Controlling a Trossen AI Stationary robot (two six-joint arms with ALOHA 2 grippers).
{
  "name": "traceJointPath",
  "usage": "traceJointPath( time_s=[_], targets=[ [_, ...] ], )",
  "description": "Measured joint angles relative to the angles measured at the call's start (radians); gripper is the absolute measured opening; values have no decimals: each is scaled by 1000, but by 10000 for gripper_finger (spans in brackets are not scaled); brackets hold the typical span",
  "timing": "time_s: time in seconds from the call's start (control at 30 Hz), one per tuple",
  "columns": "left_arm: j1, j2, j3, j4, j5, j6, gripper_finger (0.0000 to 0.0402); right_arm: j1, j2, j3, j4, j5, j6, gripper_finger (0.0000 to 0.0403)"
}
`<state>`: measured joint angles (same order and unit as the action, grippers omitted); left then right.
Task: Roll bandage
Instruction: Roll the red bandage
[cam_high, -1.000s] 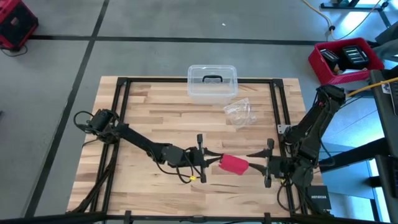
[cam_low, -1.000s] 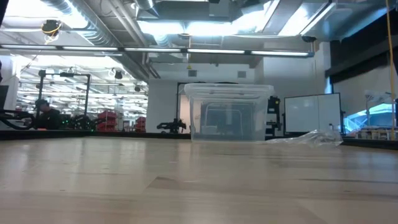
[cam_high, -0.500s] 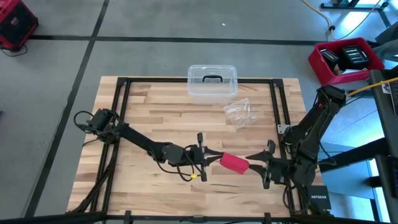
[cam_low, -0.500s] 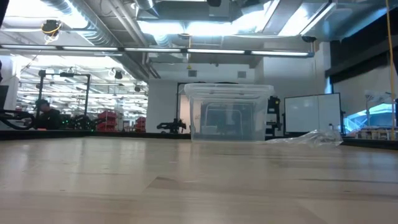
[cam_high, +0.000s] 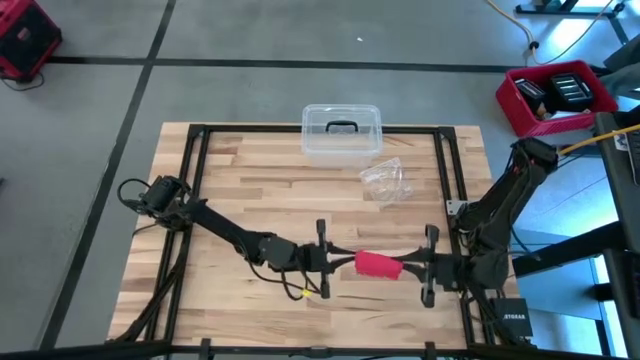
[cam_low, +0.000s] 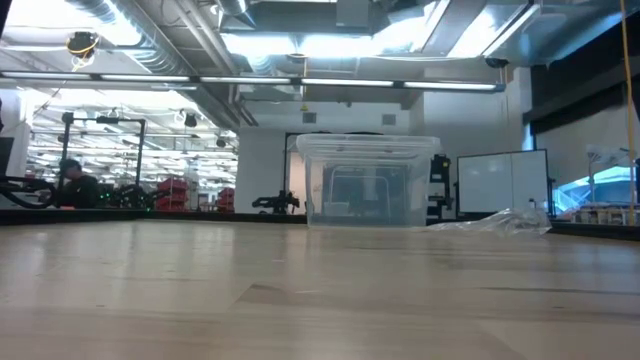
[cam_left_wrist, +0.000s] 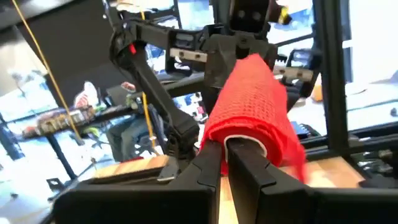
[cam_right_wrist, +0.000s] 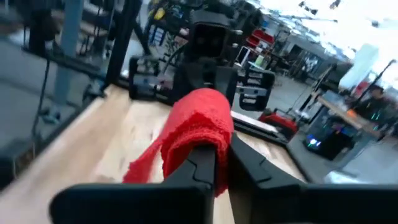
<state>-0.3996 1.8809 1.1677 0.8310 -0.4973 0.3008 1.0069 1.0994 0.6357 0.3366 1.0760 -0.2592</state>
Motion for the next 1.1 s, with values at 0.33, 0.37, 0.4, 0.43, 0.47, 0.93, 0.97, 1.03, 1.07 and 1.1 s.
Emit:
traceJointPath(
  time_s=[0.33,0.37,0.4,0.43,0.47,0.93,0.97,1.03,1.07,1.1],
  targets=[
    [-19,0,1,9,-4,217,13,-37,-43,0,-17,-88,316,19],
    [-22,0,1,10,-4,244,13,-46,-43,0,-24,-105,352,19],
    [-25,0,0,10,-6,278,13,-54,-43,0,-31,-127,392,20],
    [-30,0,-1,8,-8,314,13,-62,-43,1,-41,-144,428,23],
    [-34,0,-1,7,-8,350,13,-69,-43,2,-49,-160,465,27],
    [-90,2,-1,8,-128,660,13,-80,-46,2,-77,-176,771,26],
    [-96,2,-1,6,-150,657,13,-80,-51,2,-75,-179,769,25],
    [-107,2,1,4,-183,666,13,-80,-67,1,-75,-196,763,22],
    [-113,2,1,4,-196,673,13,-80,-73,1,-72,-207,760,22],
    [-117,2,1,3,-200,678,13,-80,-79,1,-72,-211,759,22]
  ],
)
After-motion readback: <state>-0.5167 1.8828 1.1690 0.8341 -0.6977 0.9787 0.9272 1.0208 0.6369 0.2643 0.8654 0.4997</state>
